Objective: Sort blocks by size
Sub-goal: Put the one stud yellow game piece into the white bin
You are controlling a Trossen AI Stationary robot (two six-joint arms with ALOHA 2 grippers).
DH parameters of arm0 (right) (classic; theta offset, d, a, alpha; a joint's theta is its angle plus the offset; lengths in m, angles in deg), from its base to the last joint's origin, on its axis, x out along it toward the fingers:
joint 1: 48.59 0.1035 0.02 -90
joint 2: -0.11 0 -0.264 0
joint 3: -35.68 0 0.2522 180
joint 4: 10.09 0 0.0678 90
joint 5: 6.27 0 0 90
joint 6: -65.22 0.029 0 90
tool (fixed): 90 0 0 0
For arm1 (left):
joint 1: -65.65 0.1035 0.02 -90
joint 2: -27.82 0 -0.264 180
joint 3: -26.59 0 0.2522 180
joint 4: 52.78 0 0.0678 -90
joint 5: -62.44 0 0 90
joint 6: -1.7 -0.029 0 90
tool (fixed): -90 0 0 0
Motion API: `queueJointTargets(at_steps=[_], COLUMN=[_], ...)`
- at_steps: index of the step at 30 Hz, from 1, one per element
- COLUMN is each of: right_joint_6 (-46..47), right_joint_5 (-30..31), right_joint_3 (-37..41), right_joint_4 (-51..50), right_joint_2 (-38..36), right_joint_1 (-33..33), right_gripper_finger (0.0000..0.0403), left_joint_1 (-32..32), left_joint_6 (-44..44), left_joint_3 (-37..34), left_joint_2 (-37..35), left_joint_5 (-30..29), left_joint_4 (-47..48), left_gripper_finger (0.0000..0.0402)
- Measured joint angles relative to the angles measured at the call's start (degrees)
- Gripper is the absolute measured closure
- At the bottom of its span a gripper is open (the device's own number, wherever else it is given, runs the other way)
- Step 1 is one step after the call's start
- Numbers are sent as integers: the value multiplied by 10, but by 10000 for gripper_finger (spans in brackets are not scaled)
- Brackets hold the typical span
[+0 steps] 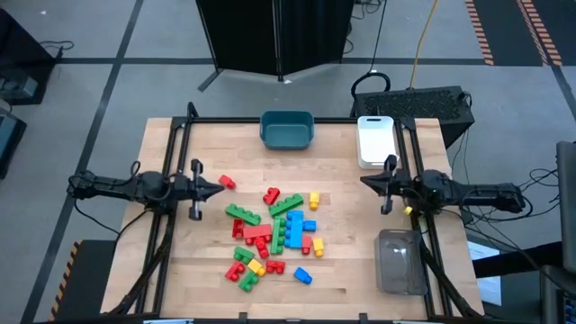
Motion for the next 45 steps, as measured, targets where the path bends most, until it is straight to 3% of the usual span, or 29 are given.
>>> queueJointTargets(at_steps=[5,13,20,25,30,35,45], right_joint_6=[25,57,85,58,26,14,44], right_joint_5=[21,27,28,28,28,21,-63], right_joint_3=[0,-16,-94,-179,-259,-310,-361], right_joint_4=[30,106,101,68,42,28,-32], right_joint_2=[80,205,348,480,584,644,746], right_joint_1=[0,0,0,0,-1,-1,-36], right_gripper_finger=[358,285,239,240,257,280,300], left_joint_1=[0,5,61,98,116,118,117], left_joint_6=[-41,-11,1,1,15,32,46], left_joint_3=[0,0,10,36,58,88,136], left_joint_2=[0,28,116,213,304,385,529], left_joint_5=[-25,-119,-112,-92,-69,-46,-18], left_joint_4=[-27,-29,-56,-103,-143,-149,-198], left_gripper_finger=[402,402,366,328,316,315,315])
